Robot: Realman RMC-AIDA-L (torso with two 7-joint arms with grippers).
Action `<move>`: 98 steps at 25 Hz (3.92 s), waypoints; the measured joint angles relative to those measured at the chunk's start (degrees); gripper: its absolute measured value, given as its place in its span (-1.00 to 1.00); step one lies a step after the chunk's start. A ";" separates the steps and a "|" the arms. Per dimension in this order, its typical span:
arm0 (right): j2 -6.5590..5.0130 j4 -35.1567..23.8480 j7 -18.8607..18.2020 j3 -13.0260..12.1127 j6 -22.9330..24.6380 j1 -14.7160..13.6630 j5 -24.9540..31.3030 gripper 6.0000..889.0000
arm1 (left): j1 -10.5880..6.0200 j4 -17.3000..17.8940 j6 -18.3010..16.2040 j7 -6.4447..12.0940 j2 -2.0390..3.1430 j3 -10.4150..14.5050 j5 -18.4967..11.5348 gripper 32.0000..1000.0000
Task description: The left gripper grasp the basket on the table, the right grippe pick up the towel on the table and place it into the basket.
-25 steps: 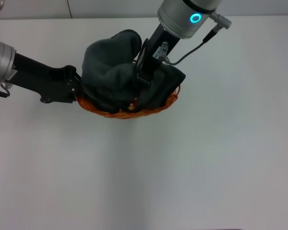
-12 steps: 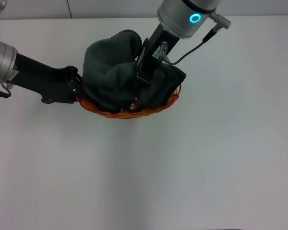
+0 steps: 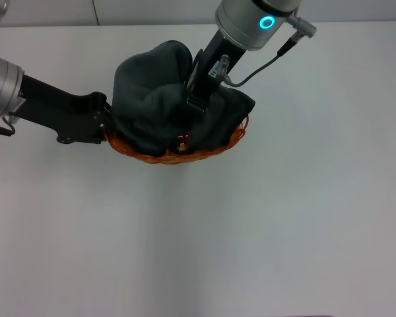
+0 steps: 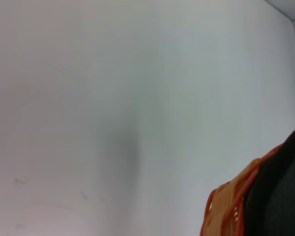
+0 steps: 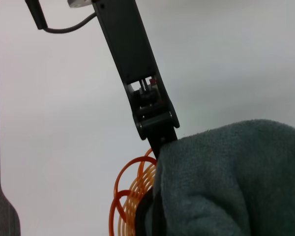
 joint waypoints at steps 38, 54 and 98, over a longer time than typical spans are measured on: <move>-0.18 -1.72 -1.07 0.00 -2.07 0.02 2.37 0.96 | 0.29 -0.08 -0.05 0.22 0.00 0.00 0.19 -0.83; -0.18 -1.85 -0.85 0.00 -2.29 0.09 2.02 0.95 | 0.29 -0.09 -0.05 0.22 0.00 0.00 0.19 -0.83; -0.97 -33.03 8.32 7.03 -23.96 -7.08 0.43 0.95 | 1.73 -0.88 -0.75 0.22 0.09 0.00 0.53 -0.83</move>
